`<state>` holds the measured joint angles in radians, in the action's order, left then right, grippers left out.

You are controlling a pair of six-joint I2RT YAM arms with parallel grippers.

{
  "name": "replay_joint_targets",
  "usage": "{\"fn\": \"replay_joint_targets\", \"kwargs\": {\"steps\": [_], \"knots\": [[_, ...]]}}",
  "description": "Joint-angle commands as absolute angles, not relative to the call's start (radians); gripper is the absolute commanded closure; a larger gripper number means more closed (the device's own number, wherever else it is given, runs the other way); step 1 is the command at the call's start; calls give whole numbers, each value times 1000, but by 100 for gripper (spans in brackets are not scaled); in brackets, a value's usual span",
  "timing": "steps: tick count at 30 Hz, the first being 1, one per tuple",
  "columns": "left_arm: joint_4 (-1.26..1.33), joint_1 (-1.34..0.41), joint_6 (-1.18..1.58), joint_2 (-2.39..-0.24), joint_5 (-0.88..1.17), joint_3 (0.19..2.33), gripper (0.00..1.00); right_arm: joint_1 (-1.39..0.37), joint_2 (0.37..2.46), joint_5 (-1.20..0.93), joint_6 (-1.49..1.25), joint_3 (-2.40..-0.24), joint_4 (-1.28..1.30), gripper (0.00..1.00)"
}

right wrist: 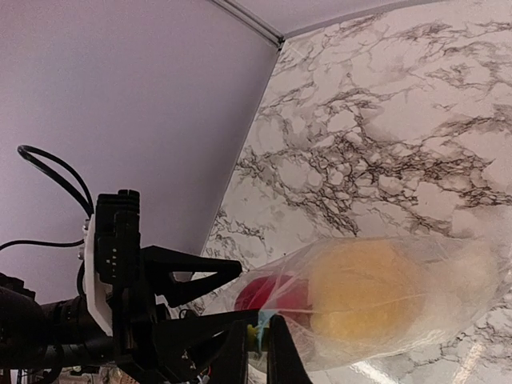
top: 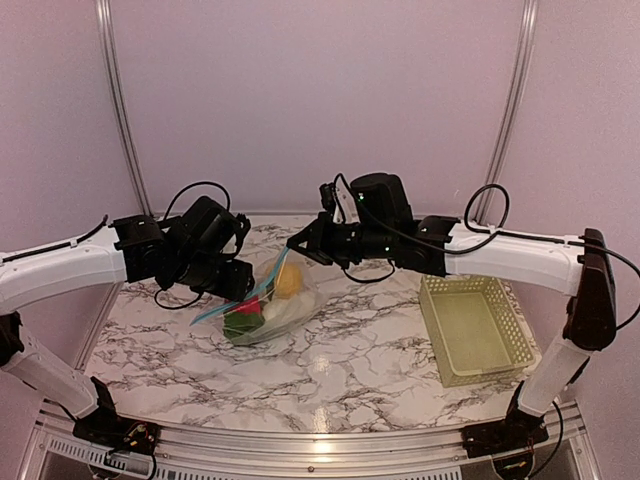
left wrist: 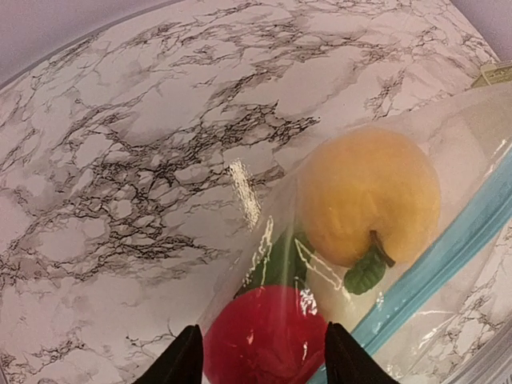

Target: Open the zip-top bag and remove the fake food

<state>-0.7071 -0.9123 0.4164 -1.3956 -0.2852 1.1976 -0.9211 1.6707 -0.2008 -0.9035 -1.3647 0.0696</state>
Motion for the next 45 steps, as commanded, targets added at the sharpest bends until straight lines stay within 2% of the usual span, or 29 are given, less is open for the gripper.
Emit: {"fn": "replay_joint_targets", "kwargs": {"steps": [1,8,11,16,21,22,26,31,35,45], "knots": [[-665,-902,419,-1437,-220,1199,52,-921,1701,-201,-883,-1416,74,100],[-633,-896,451,-1408,-155,1189,89,-915,1730,-182,-857,-1433,99,100],[-601,-896,477,-1376,-96,1180,99,-908,1729,-166,-844,-1431,111,100],[-528,-897,579,-1333,-7,1148,100,-891,1720,-128,-811,-1427,136,96],[-508,-897,653,-1280,-38,1121,100,-881,1706,-82,-784,-1420,163,94],[-538,-897,638,-1278,-70,1133,98,-878,1706,-85,-783,-1415,161,94],[-663,-902,564,-1268,-137,1171,71,-873,1710,-90,-780,-1418,160,96],[-843,-911,493,-1218,-271,1190,54,-863,1725,-101,-779,-1422,160,97],[-933,-910,473,-1177,-339,1188,52,-859,1734,-107,-777,-1427,157,97],[-974,-945,441,-1174,-302,1152,47,-858,1739,-104,-781,-1425,154,97]]}}
